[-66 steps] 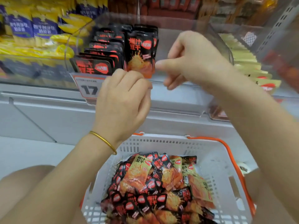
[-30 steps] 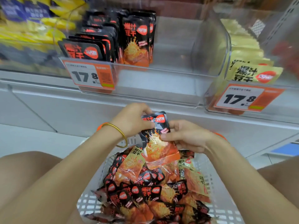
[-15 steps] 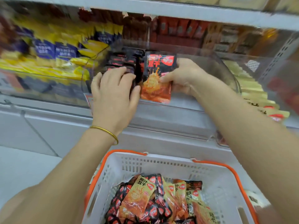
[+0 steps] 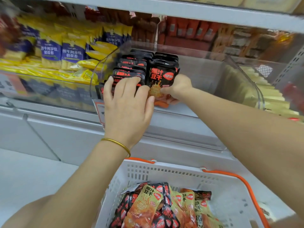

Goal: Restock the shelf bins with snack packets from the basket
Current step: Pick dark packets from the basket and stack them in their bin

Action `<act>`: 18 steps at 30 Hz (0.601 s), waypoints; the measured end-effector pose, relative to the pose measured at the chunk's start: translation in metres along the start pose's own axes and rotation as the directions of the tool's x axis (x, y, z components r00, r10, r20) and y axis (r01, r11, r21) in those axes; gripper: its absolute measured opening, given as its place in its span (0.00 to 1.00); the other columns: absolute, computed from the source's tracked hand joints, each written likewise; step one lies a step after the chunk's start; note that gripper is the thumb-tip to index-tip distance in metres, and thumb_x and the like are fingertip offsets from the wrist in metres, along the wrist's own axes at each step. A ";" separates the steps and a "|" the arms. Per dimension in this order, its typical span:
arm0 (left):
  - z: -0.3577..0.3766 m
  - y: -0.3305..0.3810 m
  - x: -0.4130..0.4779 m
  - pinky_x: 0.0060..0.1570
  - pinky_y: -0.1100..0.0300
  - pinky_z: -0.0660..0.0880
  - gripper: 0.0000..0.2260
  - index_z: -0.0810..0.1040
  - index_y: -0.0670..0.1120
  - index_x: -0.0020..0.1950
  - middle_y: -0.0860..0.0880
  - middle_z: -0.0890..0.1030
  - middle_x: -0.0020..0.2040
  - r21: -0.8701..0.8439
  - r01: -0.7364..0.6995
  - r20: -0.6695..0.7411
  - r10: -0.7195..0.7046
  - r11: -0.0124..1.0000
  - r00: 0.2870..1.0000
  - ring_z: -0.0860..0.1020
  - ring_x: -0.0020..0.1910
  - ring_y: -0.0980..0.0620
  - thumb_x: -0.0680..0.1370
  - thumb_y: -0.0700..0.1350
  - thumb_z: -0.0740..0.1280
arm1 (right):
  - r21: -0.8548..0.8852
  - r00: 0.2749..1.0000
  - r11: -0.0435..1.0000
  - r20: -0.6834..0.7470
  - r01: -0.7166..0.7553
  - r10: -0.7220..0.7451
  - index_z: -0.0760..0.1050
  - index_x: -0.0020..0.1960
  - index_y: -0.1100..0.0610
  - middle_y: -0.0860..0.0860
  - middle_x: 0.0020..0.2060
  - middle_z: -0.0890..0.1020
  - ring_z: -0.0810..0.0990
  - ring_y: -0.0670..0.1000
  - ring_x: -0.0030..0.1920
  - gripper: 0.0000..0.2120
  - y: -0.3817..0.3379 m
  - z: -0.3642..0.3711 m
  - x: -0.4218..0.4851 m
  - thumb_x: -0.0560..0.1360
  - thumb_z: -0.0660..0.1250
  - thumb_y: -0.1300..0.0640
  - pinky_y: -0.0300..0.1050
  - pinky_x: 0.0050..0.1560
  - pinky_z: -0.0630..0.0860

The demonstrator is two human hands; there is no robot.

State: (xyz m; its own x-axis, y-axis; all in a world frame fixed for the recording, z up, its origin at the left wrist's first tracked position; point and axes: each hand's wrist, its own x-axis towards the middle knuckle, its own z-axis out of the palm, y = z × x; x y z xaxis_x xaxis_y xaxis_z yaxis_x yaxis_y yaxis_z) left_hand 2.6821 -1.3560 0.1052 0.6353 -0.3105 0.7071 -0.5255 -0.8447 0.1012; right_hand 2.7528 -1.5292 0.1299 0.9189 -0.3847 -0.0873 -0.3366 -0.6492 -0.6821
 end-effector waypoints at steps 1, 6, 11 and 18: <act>0.000 -0.001 0.000 0.70 0.44 0.55 0.15 0.79 0.46 0.52 0.46 0.77 0.58 0.001 -0.002 -0.001 0.002 1.000 1.000 0.73 0.62 0.44 0.78 0.51 0.56 | 0.012 1.000 1.000 0.002 0.003 -0.003 0.77 0.47 0.66 0.59 0.36 0.83 0.84 0.57 0.36 0.11 0.000 -0.001 0.000 0.74 0.71 0.57 0.52 0.40 0.82; -0.003 -0.002 -0.001 0.70 0.44 0.55 0.15 0.78 0.45 0.53 0.45 0.77 0.59 -0.018 -0.009 -0.005 0.009 1.000 1.000 0.72 0.63 0.44 0.79 0.51 0.56 | 0.054 0.999 0.998 0.024 -0.026 0.025 0.74 0.43 0.64 0.60 0.39 0.83 0.84 0.57 0.39 0.11 -0.005 -0.014 -0.014 0.71 0.74 0.59 0.53 0.41 0.82; -0.019 0.008 -0.009 0.61 0.48 0.62 0.11 0.79 0.44 0.52 0.46 0.78 0.58 -0.055 -0.126 -0.196 0.113 0.991 0.974 0.73 0.58 0.44 0.79 0.47 0.60 | 0.171 0.982 0.971 -0.115 0.168 -0.149 0.62 0.41 0.57 0.56 0.33 0.77 0.81 0.52 0.28 0.17 -0.016 -0.056 -0.070 0.73 0.72 0.63 0.46 0.29 0.80; -0.017 0.043 -0.070 0.43 0.45 0.73 0.12 0.79 0.42 0.48 0.44 0.79 0.47 -0.265 -0.201 0.238 0.266 0.943 0.934 0.74 0.46 0.40 0.75 0.45 0.57 | 0.374 0.941 0.924 0.276 0.083 -0.197 0.68 0.39 0.59 0.55 0.27 0.74 0.79 0.50 0.24 0.10 0.074 -0.023 -0.179 0.75 0.67 0.67 0.43 0.25 0.77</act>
State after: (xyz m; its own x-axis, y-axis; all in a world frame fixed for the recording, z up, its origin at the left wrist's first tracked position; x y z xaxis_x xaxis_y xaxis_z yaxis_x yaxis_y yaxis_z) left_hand 2.6052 -1.3631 0.0719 0.5882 -0.6184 0.5212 -0.7732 -0.6189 0.1384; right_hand 2.5586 -1.5233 0.1112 0.9875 -0.0531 -0.1485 -0.1574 -0.3859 -0.9090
